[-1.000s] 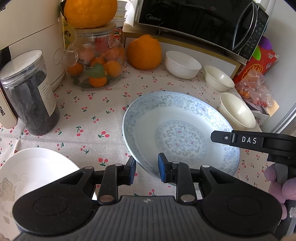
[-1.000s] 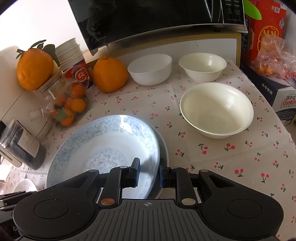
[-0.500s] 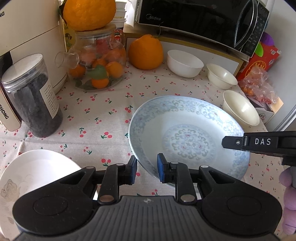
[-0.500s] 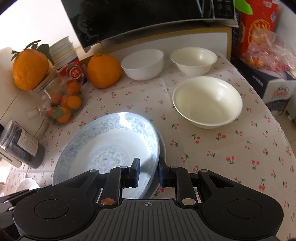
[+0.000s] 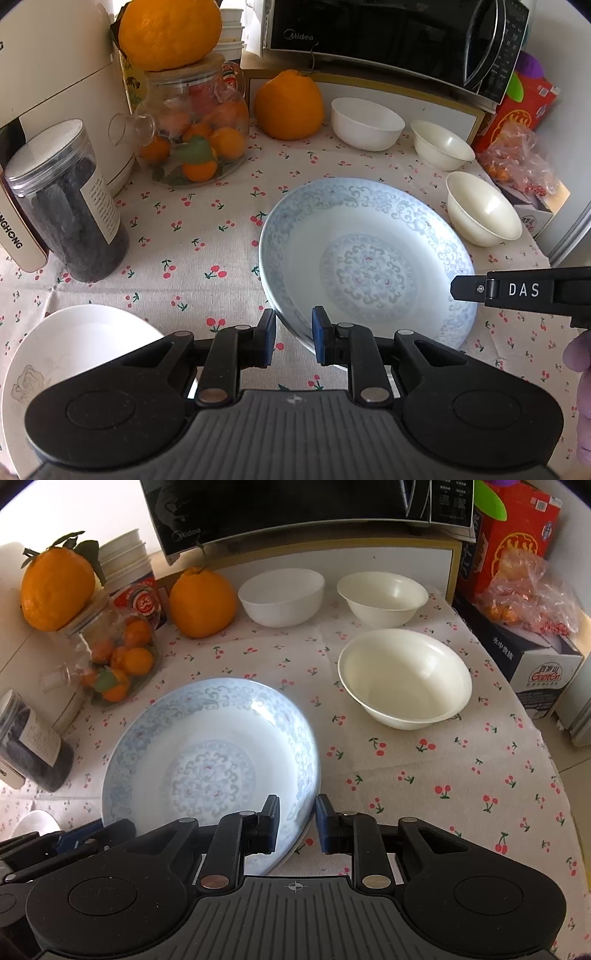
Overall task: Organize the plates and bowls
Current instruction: 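Open both tools to release the stacked blue plates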
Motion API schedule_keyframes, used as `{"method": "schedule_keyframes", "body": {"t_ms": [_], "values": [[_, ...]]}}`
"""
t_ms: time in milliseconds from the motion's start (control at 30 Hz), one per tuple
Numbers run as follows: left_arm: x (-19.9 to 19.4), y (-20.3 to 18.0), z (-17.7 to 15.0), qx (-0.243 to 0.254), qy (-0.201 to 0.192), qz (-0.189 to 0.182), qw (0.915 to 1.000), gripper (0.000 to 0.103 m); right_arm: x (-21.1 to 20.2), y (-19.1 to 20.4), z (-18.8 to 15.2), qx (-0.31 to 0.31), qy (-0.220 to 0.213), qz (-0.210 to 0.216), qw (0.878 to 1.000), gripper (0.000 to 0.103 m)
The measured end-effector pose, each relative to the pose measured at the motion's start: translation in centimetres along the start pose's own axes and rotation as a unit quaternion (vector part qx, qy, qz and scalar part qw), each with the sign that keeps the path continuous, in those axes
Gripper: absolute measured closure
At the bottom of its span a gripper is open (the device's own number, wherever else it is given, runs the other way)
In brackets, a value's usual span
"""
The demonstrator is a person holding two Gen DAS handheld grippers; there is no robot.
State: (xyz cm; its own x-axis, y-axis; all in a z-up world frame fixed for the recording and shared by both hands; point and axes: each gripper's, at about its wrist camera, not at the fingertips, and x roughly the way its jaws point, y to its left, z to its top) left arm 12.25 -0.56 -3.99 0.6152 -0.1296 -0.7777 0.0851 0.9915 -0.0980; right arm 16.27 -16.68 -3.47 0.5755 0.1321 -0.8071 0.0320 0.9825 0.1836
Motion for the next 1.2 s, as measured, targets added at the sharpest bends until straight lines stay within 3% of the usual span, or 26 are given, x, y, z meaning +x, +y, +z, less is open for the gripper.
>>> {"method": "schedule_keyframes", "body": {"t_ms": [167, 300, 567, 767, 1033, 1200], "values": [[-0.4, 0.0, 0.0, 0.007, -0.005, -0.002, 1.0000, 0.077, -0.3, -0.4, 0.1, 0.007, -0.001, 0.011, 1.000, 0.079], [-0.9, -0.1, -0.1, 0.015, -0.010, -0.003, 0.9998, 0.065, -0.7, -0.1, 0.1, -0.001, -0.009, 0.019, 1.000, 0.064], [-2.8, 0.7, -0.6, 0.027, -0.019, -0.013, 0.9994, 0.029, -1.9, 1.0, -0.6, -0.027, -0.027, 0.040, 0.998, 0.034], [-4.5, 2.0, -1.1, 0.029, -0.019, -0.018, 0.9992, 0.012, -3.2, 2.0, -1.5, -0.049, -0.049, 0.055, 0.996, 0.025], [-6.7, 4.7, -2.2, 0.043, -0.026, -0.012, 0.9987, 0.001, -5.1, 3.6, -2.7, -0.074, -0.071, 0.102, 0.989, 0.017], [-7.3, 7.3, -3.1, 0.037, -0.030, -0.004, 0.9989, 0.001, -5.6, 4.7, -4.0, -0.085, -0.081, 0.141, 0.983, 0.014]]}}
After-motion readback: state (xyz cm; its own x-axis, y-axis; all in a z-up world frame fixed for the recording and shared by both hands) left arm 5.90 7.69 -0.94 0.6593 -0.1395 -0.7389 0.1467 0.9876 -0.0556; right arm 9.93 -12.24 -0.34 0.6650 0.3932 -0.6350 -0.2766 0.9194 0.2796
